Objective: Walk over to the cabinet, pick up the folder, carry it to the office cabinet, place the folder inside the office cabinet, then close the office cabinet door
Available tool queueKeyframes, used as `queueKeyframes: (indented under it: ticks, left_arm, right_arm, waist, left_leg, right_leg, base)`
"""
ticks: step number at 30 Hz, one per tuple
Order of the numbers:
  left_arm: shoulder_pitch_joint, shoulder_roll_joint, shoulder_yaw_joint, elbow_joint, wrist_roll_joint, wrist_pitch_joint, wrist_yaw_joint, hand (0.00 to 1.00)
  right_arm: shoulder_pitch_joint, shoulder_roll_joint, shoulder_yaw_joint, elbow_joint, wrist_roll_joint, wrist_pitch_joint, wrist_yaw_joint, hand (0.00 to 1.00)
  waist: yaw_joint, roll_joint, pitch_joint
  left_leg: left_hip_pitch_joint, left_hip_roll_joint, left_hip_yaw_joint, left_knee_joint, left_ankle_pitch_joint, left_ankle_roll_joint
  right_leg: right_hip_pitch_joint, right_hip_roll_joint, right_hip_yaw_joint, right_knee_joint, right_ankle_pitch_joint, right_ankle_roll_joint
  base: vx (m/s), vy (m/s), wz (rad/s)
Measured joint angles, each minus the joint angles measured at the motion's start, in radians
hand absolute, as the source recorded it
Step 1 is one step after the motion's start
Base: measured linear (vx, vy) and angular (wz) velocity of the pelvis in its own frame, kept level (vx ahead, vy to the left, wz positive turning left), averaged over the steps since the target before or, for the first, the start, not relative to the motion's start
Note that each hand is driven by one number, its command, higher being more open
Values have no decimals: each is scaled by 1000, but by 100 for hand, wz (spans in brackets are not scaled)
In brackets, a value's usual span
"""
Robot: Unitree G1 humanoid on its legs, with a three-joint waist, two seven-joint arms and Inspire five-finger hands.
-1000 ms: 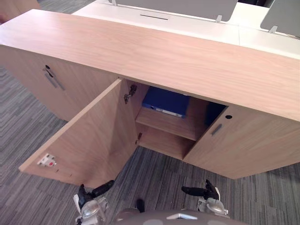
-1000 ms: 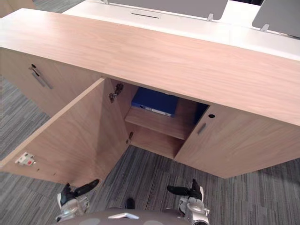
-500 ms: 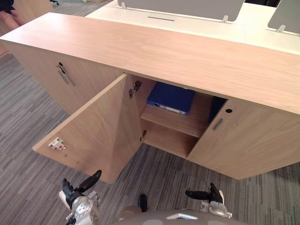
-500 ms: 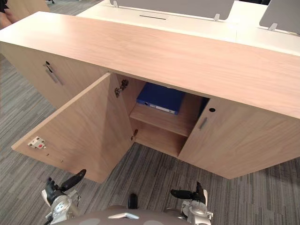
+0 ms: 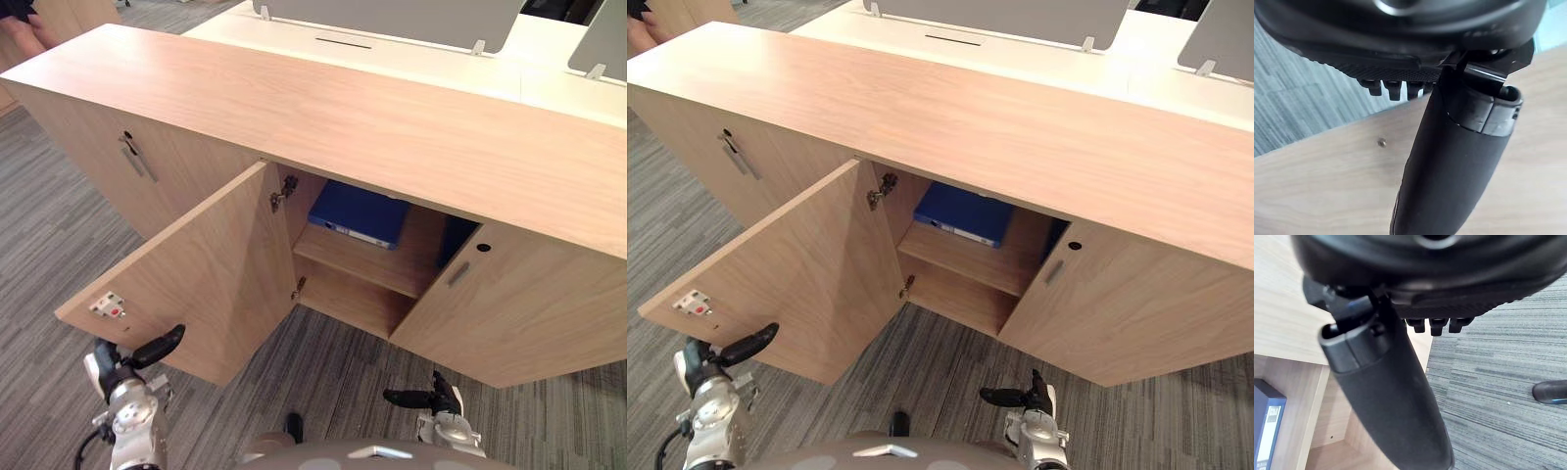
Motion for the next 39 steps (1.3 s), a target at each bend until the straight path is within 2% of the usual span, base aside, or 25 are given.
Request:
queueKeyframes:
  ticks: [2, 4, 7, 10, 14, 18, 24, 31, 37, 39]
  left_arm:
    - [3, 8, -1, -17, -10, 17, -33, 100]
    - [12, 19, 13, -46, 52, 21, -39, 100]
    - [20, 18, 17, -92, -41, -1, -84, 100]
    - [35, 15, 18, -135, -80, -8, -109, 100]
    - [94, -40, -6, -225, -72, -23, -94, 100]
    - [170, -77, -76, -290, -66, -48, -105, 100]
    - [218, -74, -131, -292, -70, -56, -139, 100]
    - [308, -86, -267, -303, -71, -51, -250, 100]
    - [315, -81, -375, -308, -67, -25, -295, 100]
    - [318, -76, -421, -307, -55, 1, -301, 100]
  right_arm:
    - [14, -1, 0, 0, 1, 1, 8, 100]
    - [24, 0, -1, 0, 1, 2, 14, 100]
    - [38, -10, -4, -1, 3, 5, 16, 100]
    - [45, -12, -4, -2, 3, 5, 23, 100]
    - [55, -12, -5, -1, 3, 5, 33, 100]
    - [54, -8, -4, -1, 3, 5, 43, 100]
    - [24, 0, -3, -2, 3, 2, 54, 100]
    - [46, -5, -1, -2, 3, 5, 59, 100]
    - [44, -13, 11, -5, 3, 5, 60, 100]
    - [44, -19, 37, -11, 3, 5, 59, 100]
  waist:
    - [1, 5, -1]
    - [1, 0, -2]
    - [0, 9, -6]
    - [1, 6, -9]
    - [7, -3, -14]
    - [30, -1, -15]
    - [31, 2, -16]
    - [30, 23, -15]
    - [27, 30, -20]
    - [20, 30, -20]
  left_leg:
    - [-9, -2, 4, 0, 4, -5]
    - [-24, -4, 5, 0, 16, -8]
    - [-23, 4, 2, -1, 26, -13]
    - [-26, 7, -5, -1, 27, -13]
    - [-34, -4, -10, 0, 25, -10]
    - [-34, -24, -20, 1, 25, -3]
    - [-21, -26, -21, 0, 25, -2]
    - [-40, -26, -16, 0, 32, 8]
    - [-95, -26, 5, 0, 34, 7]
    - [-97, -27, 28, 0, 33, 8]
  right_leg:
    - [-5, -2, 4, -12, -3, -1]
    - [-12, -3, 7, -28, -16, -5]
    - [-14, 6, 6, -26, -23, -6]
    - [-13, 10, 5, -29, -24, -4]
    - [-13, 0, 1, -35, -23, 7]
    - [-3, -12, -10, -34, -24, 10]
    - [7, -19, -8, -29, -24, 11]
    - [-18, -19, 7, -25, -29, 26]
    - [-80, -19, 40, -20, -28, 30]
    - [-94, -20, 62, -16, -24, 34]
  base:
    - [-154, -6, -7]
    - [-177, -32, -3]
    - [-133, -29, 2]
    - [-45, -13, 5]
    - [37, 8, 7]
    - [66, 10, 14]
    - [-27, 13, 2]
    - [-108, 23, -1]
    - [-29, 29, -5]
    - [36, 20, -27]
